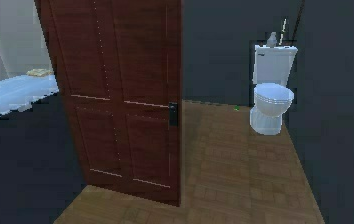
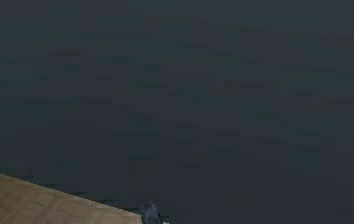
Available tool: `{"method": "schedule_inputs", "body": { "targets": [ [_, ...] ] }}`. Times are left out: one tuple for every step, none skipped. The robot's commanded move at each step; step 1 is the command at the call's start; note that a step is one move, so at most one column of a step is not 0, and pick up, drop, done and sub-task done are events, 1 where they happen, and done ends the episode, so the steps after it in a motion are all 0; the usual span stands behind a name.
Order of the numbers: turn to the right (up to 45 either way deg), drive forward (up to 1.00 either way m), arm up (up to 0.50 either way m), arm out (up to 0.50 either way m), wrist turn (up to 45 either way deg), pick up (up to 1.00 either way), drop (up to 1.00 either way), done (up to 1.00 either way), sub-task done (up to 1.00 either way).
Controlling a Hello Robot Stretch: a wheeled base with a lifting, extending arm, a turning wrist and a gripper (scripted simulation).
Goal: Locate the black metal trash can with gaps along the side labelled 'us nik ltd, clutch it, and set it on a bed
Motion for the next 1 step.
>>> {"method": "schedule_inputs", "body": {
  "targets": [
    [0.0,0.0,0.1,0.0,0.0,0.0,0.0,0.0,0.0]
  ]
}}
